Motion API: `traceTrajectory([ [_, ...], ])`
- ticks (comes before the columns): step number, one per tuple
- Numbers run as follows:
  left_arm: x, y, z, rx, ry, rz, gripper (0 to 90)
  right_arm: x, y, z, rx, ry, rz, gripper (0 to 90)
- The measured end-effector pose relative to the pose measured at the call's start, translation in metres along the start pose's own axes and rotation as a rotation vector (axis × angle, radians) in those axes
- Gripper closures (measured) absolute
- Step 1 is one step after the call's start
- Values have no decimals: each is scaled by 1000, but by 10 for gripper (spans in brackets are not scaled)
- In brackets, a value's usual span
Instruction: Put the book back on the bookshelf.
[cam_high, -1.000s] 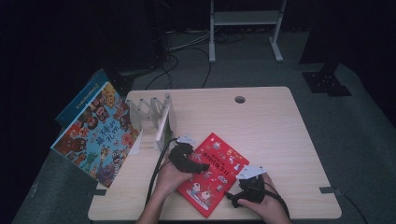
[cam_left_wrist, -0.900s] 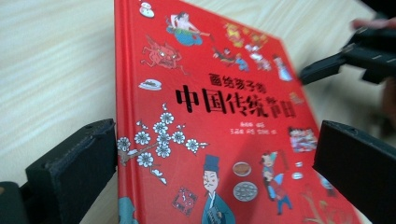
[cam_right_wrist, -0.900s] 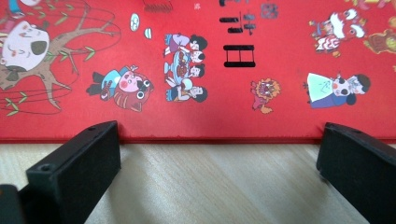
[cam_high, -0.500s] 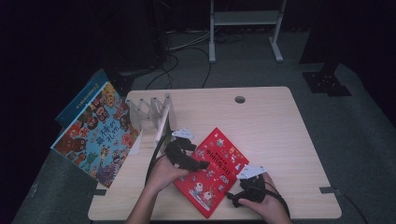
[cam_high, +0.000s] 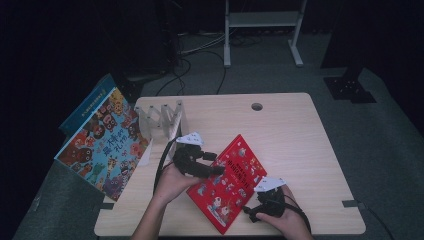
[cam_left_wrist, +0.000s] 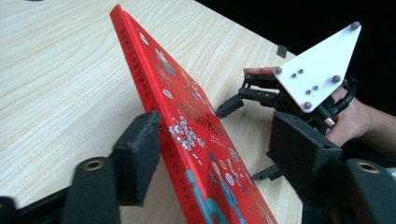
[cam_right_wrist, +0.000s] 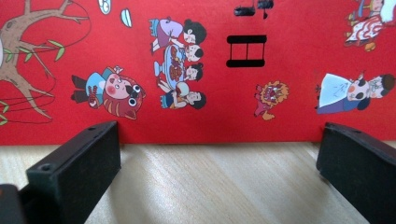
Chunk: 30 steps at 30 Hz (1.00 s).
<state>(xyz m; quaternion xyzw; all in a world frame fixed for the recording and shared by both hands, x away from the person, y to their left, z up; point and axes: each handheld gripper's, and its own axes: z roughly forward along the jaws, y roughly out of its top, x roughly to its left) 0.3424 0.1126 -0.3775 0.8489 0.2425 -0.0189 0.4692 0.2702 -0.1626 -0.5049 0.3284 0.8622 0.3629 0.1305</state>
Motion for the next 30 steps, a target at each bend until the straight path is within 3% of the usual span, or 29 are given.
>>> traceTrajectory([
  [2,-1,1,0,16,5,1,421,0,0,0,0,0,0,0],
  [4,-1,-1,0,19,-40,-8,474,0,0,0,3,-9,2,0],
  [5,-2,-2,2,20,-95,-15,509,0,0,0,6,-20,1,0],
  [7,-4,-2,4,14,-105,-13,535,0,1,1,4,-28,12,0],
  [12,-7,3,3,62,-68,35,562,0,1,1,2,-26,17,0],
  [16,-6,5,3,73,-53,34,641,0,1,1,1,-27,17,0],
  [18,-5,7,3,110,-9,41,662,0,2,2,0,-30,20,0],
  [26,1,14,-3,127,-8,49,718,-1,2,3,-2,-41,17,0],
  [30,7,23,-14,152,-5,75,758,-1,3,3,3,-38,23,0],
])
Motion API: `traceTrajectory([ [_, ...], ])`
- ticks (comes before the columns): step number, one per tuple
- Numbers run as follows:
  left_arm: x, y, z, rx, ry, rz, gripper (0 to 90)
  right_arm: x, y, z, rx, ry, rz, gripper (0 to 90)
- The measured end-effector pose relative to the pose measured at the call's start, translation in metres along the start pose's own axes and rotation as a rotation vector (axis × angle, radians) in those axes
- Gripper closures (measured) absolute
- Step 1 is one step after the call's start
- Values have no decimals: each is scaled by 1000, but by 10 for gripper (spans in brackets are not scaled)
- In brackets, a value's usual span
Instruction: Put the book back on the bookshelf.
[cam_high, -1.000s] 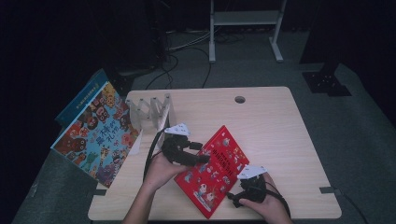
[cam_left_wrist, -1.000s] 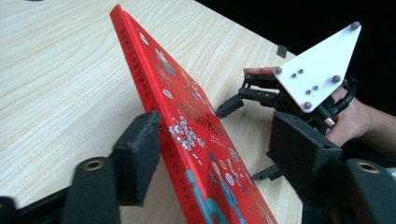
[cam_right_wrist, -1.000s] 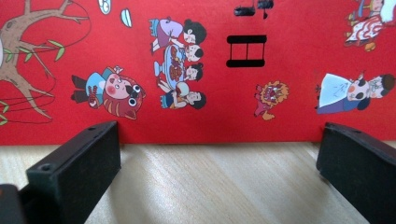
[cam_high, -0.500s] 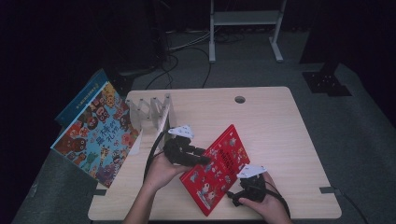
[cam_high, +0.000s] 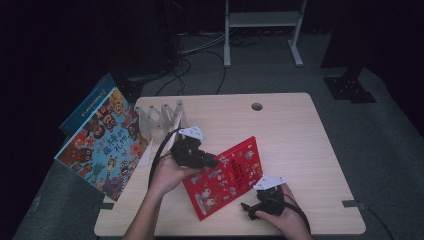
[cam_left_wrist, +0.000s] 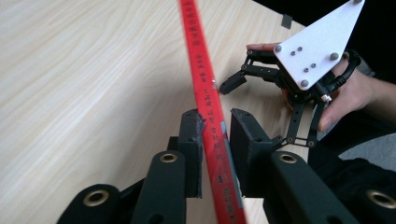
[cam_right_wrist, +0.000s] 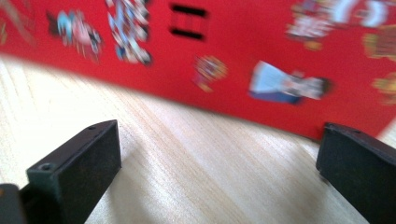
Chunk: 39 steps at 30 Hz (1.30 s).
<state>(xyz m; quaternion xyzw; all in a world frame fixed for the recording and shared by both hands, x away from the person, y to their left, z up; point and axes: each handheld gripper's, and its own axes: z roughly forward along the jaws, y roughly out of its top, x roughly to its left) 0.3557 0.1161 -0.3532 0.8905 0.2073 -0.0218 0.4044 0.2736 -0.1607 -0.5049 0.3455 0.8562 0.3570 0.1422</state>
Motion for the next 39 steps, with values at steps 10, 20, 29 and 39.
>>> traceTrajectory([
  [10,-1,1,-17,34,-49,75,797,-27,3,-8,-77,10,24,190],
  [20,-5,0,-20,55,-82,126,794,-28,22,-10,-141,118,15,248],
  [29,-10,11,-20,127,-48,170,708,-15,19,-15,-159,157,-8,282],
  [39,-23,37,-5,219,-65,226,612,-4,13,-17,-165,144,-42,280],
])
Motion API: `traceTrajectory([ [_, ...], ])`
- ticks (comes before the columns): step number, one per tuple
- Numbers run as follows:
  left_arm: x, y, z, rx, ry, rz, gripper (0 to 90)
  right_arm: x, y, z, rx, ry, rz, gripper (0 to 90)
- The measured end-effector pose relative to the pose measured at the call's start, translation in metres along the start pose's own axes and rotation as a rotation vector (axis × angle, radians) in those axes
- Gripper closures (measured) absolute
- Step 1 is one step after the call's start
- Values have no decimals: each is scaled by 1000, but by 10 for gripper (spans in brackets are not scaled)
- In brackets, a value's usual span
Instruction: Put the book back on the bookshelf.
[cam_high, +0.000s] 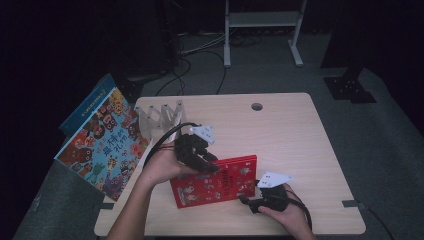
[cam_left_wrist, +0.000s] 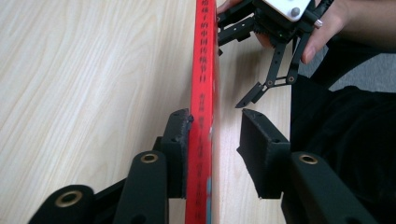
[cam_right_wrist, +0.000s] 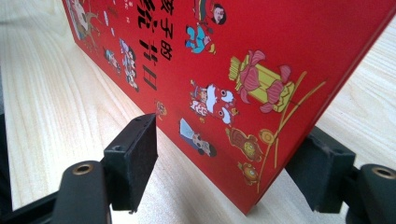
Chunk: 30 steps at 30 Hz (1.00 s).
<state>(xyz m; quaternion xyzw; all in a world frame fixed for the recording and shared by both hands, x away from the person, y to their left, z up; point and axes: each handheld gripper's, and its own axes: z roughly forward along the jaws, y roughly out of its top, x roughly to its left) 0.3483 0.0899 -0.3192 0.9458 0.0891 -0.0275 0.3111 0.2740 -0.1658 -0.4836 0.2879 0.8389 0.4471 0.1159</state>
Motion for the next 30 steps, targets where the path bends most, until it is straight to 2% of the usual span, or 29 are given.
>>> traceTrajectory([
  [3,0,7,4,18,-5,8,601,0,0,0,0,-1,-1,283],
  [7,-1,19,11,21,-32,22,591,1,0,1,-5,-3,-8,283],
  [8,-3,25,16,23,-47,36,589,2,0,2,-8,-1,-15,285],
  [11,-7,35,24,39,-58,50,589,4,0,3,-8,-3,-28,287],
  [15,-10,42,34,54,-83,60,601,5,0,3,-10,0,-36,297],
  [17,-15,47,43,79,-76,76,612,6,-1,4,-7,0,-47,300],
  [22,-15,49,51,107,-57,72,616,7,-1,4,3,-2,-46,300],
  [25,-13,51,54,113,-53,61,638,4,-2,3,2,-21,-61,291],
  [28,-12,54,57,130,-50,61,657,-5,-7,-5,20,-58,-45,268],
  [30,-12,55,58,136,-49,60,663,-7,-8,-7,20,-67,-37,261],
])
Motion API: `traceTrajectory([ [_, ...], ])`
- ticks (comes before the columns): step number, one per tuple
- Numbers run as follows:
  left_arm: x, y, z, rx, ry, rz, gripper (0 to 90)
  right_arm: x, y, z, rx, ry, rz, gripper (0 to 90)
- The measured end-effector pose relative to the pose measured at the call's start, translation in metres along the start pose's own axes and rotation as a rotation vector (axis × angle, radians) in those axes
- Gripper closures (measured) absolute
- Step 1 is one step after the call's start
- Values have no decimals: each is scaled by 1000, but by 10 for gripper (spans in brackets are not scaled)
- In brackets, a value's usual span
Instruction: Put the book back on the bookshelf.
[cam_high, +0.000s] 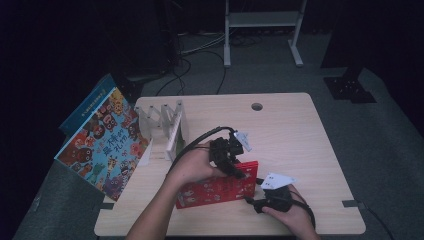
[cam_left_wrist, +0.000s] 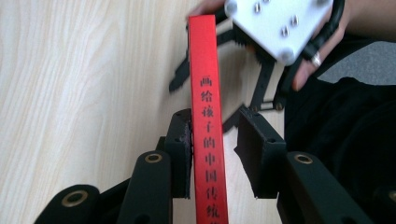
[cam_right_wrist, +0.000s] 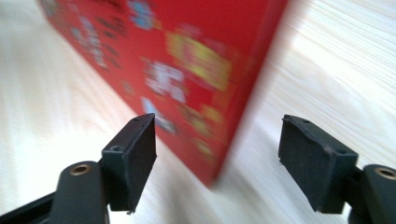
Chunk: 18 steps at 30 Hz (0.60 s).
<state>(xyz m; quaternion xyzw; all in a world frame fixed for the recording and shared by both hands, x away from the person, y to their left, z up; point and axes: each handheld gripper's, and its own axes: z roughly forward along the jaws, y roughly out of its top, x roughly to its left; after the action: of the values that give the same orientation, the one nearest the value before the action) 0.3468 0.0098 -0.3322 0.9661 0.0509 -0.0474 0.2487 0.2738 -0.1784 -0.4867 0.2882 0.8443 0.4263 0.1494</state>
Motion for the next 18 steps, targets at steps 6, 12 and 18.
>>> traceTrajectory([
  [6,2,5,8,28,8,-8,683,-26,-13,-13,46,-68,71,196],
  [12,4,8,13,57,10,-14,764,-41,-22,-19,85,-105,125,184],
  [18,3,10,13,67,3,-32,793,-46,-25,-17,102,-120,136,184],
])
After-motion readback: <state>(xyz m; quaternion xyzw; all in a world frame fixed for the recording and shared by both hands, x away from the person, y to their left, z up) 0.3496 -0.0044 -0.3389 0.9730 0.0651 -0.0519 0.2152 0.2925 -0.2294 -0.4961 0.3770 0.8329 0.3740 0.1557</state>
